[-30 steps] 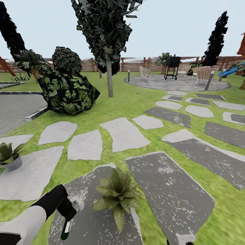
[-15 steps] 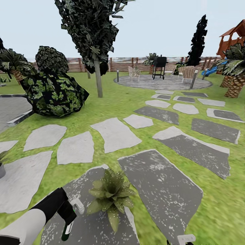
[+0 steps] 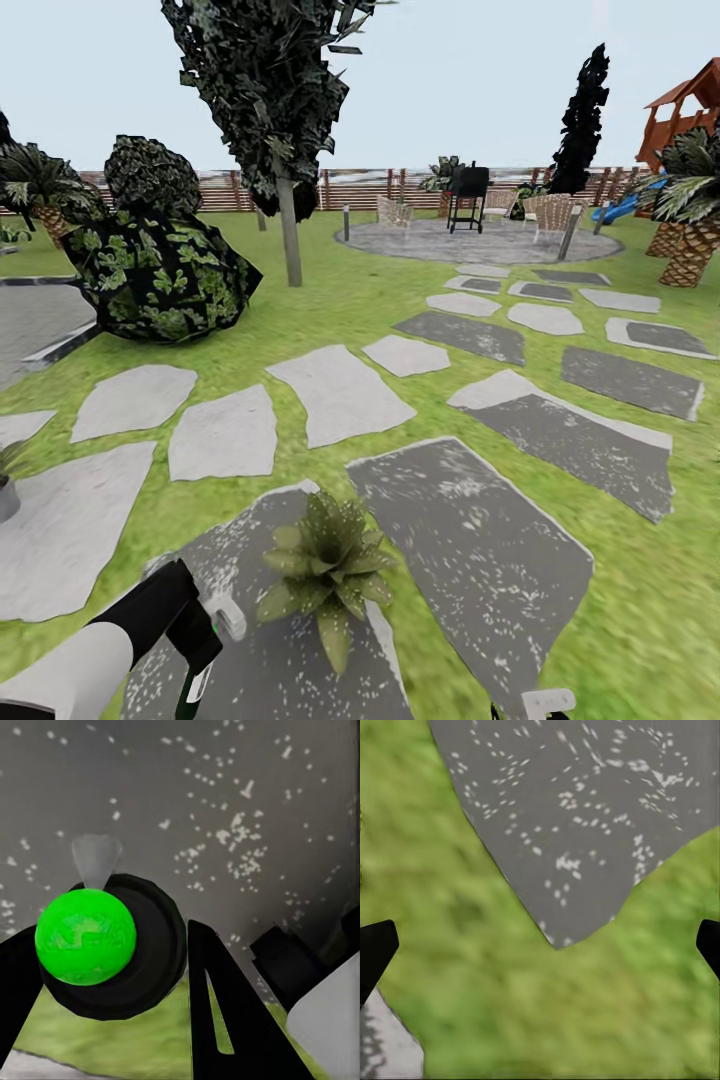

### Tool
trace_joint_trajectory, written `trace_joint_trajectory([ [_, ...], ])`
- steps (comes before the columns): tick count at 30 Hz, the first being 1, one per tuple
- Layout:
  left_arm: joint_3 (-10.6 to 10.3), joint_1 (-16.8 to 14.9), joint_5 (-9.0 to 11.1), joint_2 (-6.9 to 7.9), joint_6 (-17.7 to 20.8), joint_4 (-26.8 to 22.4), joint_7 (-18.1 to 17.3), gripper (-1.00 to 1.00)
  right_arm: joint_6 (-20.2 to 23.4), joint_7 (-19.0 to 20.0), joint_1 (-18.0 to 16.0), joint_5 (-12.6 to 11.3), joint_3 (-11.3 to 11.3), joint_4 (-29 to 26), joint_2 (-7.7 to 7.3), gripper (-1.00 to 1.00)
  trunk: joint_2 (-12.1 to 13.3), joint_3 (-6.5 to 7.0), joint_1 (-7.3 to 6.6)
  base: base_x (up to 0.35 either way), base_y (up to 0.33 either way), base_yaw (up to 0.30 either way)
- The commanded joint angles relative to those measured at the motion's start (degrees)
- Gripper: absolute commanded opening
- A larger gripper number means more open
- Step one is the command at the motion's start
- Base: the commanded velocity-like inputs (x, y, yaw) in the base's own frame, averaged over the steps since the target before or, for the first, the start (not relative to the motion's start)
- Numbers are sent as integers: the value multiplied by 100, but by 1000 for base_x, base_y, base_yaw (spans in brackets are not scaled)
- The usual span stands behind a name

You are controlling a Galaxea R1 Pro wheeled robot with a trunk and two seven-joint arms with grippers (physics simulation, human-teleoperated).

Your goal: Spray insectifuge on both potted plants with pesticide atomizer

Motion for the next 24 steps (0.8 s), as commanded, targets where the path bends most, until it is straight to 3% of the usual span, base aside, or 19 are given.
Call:
trace_joint_trajectory([
  [1, -14, 0, -33, -14, 24, -17, -36, -100, -20, -22, -4, 61, -33, 4, 1, 100, -2, -5, -4, -300, 7, 0],
  [6, -11, 0, -27, -21, 20, -63, -39, -100, -20, -22, -4, 61, -33, 0, 24, 100, -2, -5, -4, -223, 136, -29],
  [10, -16, 0, -25, -16, 18, -79, -37, -100, -20, -22, -4, 59, -33, -1, 27, 100, -2, -5, -4, -26, 266, -219],
  [17, -3, 0, -25, -9, 12, -97, -33, -100, -20, -22, -4, 59, -33, -1, 28, 100, -2, -5, -4, -1, 30, -251],
  [24, 0, 0, -24, -14, 9, -97, -35, -100, -20, -22, -4, 60, -33, 4, 28, 100, -2, -5, -4, 0, 180, -30],
])
